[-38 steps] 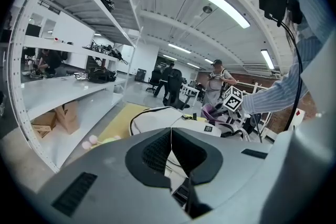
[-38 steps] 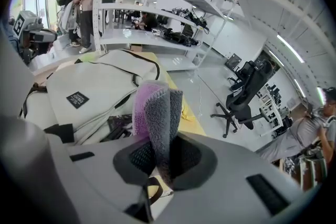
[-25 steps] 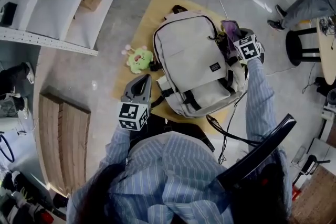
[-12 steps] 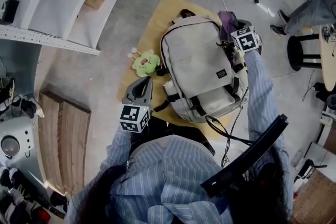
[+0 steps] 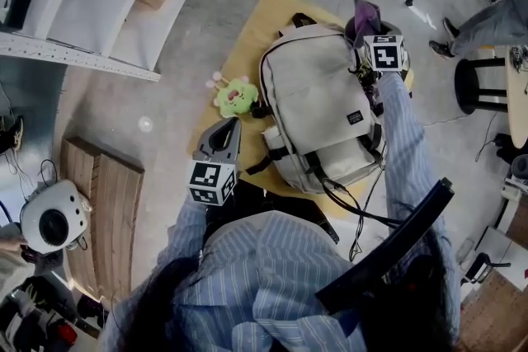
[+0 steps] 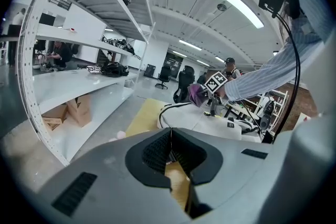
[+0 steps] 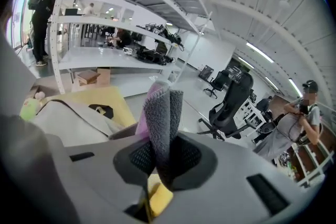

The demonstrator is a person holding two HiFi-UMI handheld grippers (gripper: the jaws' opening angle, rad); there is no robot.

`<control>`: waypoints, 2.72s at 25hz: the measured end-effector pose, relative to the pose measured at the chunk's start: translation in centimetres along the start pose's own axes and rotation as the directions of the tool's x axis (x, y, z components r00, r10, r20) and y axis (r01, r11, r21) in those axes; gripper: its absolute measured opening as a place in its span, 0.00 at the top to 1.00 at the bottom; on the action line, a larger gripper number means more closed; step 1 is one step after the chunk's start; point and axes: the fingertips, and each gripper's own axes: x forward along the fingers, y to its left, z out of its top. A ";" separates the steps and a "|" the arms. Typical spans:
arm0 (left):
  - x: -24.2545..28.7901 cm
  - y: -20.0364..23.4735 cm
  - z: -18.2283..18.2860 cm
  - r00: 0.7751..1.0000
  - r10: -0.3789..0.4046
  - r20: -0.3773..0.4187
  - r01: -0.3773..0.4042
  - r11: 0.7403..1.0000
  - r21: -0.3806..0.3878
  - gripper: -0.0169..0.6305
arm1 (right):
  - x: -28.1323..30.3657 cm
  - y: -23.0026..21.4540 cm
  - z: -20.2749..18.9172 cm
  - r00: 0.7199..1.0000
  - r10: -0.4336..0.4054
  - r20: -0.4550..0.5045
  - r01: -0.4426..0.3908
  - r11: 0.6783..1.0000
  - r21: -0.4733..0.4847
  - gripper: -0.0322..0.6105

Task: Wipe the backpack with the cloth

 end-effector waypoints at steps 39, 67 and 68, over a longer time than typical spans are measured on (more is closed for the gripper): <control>-1.8 1.6 -2.9 0.999 0.017 -0.037 -0.017 1.000 -0.022 0.96 | -7.5 31.1 6.9 0.805 0.572 0.156 -0.458 0.767 -0.449 0.89; -4.2 0.2 -4.5 0.997 0.067 -0.027 -0.068 0.997 -0.035 0.96 | -14.3 36.2 1.0 0.757 0.652 -0.038 -0.553 0.608 -0.570 0.89; -4.3 -0.1 -4.6 0.997 0.070 -0.026 -0.071 0.997 -0.036 0.96 | -14.9 36.4 0.6 0.751 0.658 -0.043 -0.559 0.600 -0.573 0.89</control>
